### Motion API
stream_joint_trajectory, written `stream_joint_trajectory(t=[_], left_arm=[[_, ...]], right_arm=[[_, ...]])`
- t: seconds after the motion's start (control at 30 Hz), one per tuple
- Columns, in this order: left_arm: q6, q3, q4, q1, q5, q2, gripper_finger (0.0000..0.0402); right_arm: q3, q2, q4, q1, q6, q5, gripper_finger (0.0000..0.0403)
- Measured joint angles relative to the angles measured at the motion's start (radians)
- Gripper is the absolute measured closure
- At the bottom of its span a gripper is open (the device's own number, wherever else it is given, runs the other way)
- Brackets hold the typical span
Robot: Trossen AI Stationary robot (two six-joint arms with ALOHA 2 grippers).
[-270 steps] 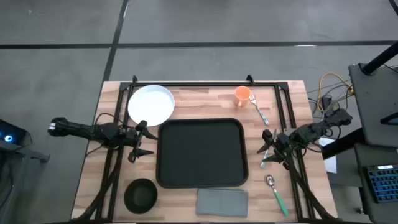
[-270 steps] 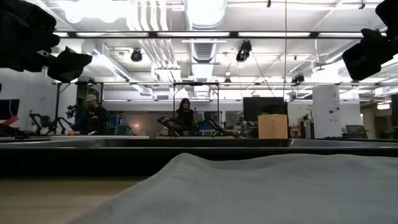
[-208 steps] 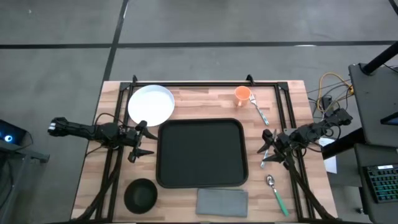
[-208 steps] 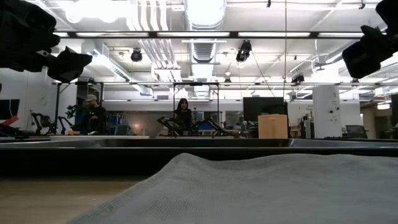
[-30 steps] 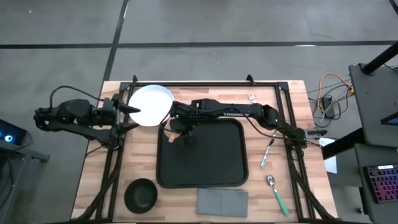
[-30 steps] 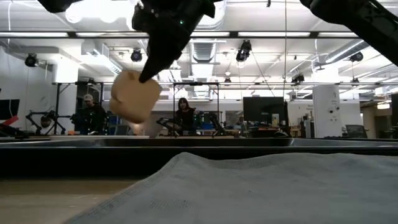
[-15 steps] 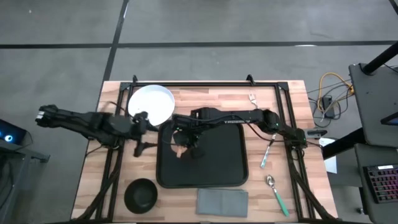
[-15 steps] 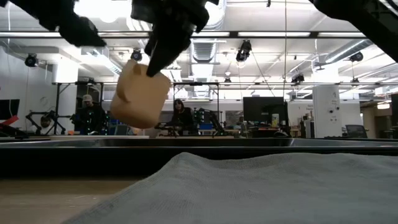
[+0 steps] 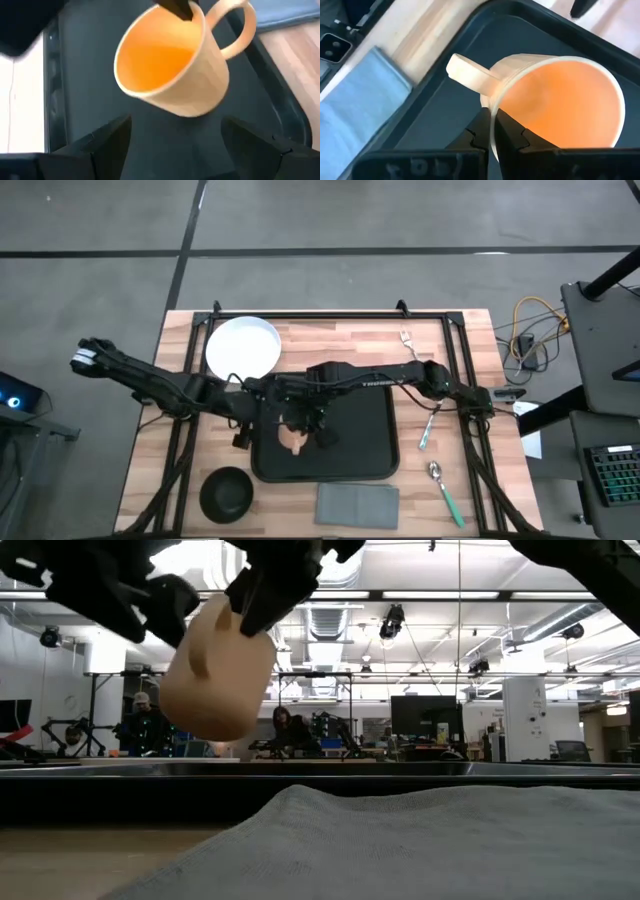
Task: Set up tray
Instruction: Put the orange plastic mug on the serving tray
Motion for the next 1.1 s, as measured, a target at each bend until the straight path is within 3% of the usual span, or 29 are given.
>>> stream_joint_trajectory(t=[0.1, 0.2, 0.27, 0.33, 0.47, 0.6, 1.1], left_arm=[[0.002, 0.030, -0.006, -0.012, 0.000, 0.018, 0.0118], [-0.074, 0.049, 0.002, -0.012, -0.018, 0.015, 0.0118], [-0.145, 0.047, -0.005, -0.012, -0.073, 0.005, 0.0118], [-0.198, 0.041, -0.013, -0.012, -0.160, -0.014, 0.0118], [-0.302, 0.024, -0.042, -0.018, -0.374, -0.036, 0.0118], [-0.312, 0.009, -0.040, -0.030, -0.528, -0.038, 0.0118], [-0.315, -0.039, -0.012, -0.038, -0.867, -0.036, 0.0119]], right_arm=[[0.000, 0.000, 0.001, 0.008, 0.017, 0.041, 0.0394], [0.000, 0.000, 0.012, 0.008, 0.103, 0.223, 0.0394], [0.000, 0.000, 0.020, 0.002, 0.171, 0.357, 0.0394], [0.000, 0.000, 0.020, -0.011, 0.227, 0.412, 0.0394], [-0.001, 0.000, 0.048, -0.038, 0.305, 0.425, 0.0394], [-0.001, 0.000, 0.154, -0.063, 0.356, 0.427, 0.0394], [-0.003, -0.045, 0.234, -0.152, 0.356, 0.427, 0.0394]])
